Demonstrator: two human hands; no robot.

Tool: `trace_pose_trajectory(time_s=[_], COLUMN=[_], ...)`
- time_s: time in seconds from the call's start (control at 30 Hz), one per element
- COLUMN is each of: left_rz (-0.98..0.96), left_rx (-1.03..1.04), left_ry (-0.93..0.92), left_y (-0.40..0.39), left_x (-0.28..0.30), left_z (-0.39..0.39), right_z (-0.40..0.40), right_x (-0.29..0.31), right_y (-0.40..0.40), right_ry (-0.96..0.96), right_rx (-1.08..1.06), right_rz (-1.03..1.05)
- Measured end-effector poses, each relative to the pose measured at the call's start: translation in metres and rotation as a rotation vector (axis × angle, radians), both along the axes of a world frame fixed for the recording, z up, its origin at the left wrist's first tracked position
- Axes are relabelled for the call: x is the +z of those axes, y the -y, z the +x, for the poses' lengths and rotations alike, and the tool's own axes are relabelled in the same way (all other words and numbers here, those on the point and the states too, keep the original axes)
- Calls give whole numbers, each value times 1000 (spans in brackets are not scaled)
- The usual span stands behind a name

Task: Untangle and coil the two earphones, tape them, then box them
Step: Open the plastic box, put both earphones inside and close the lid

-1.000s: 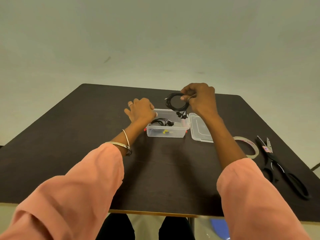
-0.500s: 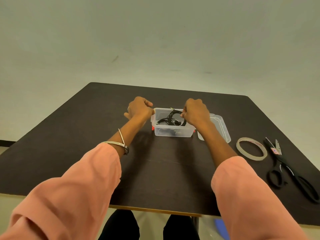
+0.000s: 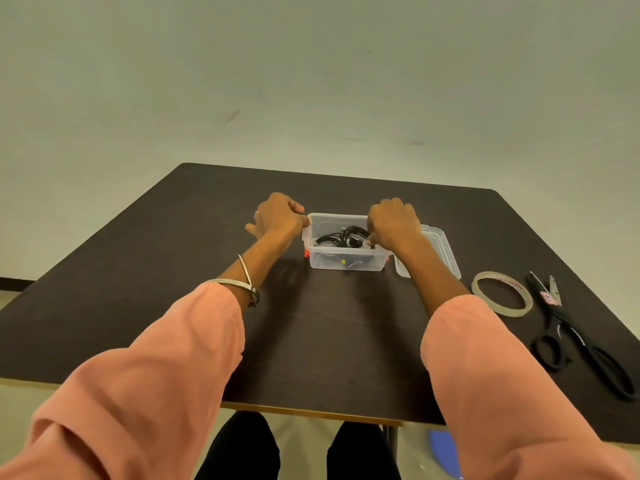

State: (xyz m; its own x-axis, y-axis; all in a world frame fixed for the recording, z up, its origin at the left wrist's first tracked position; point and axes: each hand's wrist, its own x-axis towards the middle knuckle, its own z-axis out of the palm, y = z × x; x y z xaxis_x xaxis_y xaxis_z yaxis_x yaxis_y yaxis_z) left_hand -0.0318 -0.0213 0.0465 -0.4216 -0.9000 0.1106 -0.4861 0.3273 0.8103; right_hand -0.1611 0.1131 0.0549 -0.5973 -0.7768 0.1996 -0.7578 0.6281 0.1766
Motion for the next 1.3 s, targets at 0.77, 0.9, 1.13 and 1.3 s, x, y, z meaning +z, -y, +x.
trace_pose_trajectory(time_s=[0.77,0.9,1.13,1.3], left_rz=[-11,161,449,542], left_rx=[-728,-714,-763,-791], left_ry=[212,219,-11,-190], left_y=[-165,-170,-158,-151], left_x=[4,0,4,32], left_z=[-33,-32,-33,-30], right_z=[-33,-26,-32,-27], right_x=[-20,-20,-1,30], right_y=[-127,-127,-141,-149], right_ry=[396,381,772,669], right_rx=[-461,-429,-454,-288], right_rz=[-237,-258,-1161,-1355])
